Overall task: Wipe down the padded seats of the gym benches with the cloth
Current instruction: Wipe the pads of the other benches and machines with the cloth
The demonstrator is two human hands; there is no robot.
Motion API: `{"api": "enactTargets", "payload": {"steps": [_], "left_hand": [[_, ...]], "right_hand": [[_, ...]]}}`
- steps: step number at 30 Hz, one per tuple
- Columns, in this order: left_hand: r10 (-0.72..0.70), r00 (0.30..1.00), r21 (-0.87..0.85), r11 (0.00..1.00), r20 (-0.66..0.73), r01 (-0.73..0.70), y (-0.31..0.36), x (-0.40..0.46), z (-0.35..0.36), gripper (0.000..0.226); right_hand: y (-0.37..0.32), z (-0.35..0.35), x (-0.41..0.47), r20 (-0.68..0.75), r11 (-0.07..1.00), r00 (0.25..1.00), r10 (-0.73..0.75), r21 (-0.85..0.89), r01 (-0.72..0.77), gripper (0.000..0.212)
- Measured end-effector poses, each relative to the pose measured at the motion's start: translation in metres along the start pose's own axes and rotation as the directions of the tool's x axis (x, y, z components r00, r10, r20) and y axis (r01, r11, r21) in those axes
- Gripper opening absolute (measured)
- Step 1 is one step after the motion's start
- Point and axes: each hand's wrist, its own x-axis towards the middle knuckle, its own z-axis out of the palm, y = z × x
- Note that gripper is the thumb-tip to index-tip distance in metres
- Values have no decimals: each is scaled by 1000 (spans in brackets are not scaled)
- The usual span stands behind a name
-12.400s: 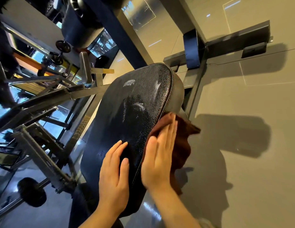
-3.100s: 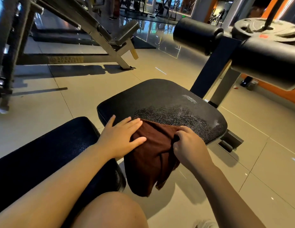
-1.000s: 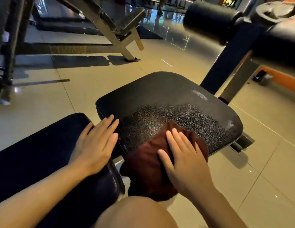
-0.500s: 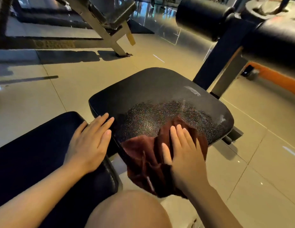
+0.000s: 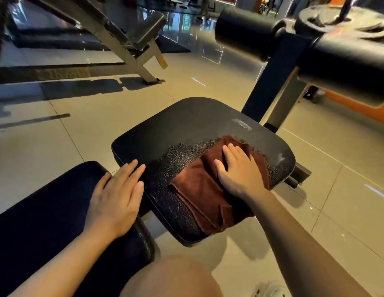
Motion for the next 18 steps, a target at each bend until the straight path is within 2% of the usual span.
{"api": "enactTargets", "payload": {"steps": [4,6,9,12,14,18], "left_hand": [[-17,1000,10,1000,24,16,1,0,-2,77],[-24,999,3,1000,41,24,3,0,-4,66],[-32,997,1,999,72,32,6,-3,-9,51],[-63,995,22,998,77,61,16,-4,-12,50],[-98,994,-45,994,40,100,29,-1,-14,51],[24,998,-124,992,-65,-32,70,7,-8,46]], "right_hand": [[-18,4,-46,31,999,998,-47,28,46,66],[-28,8,-66,38,997,998,-57,45,55,71],[-33,13,-89,70,996,995,-77,51,74,61],[-28,11,-99,70,994,994,-86,67,82,58],[-21,13,-103,26,995,997,-66,81,64,61],[-5,17,-100,-52,995,998,17,98,-11,78]]}}
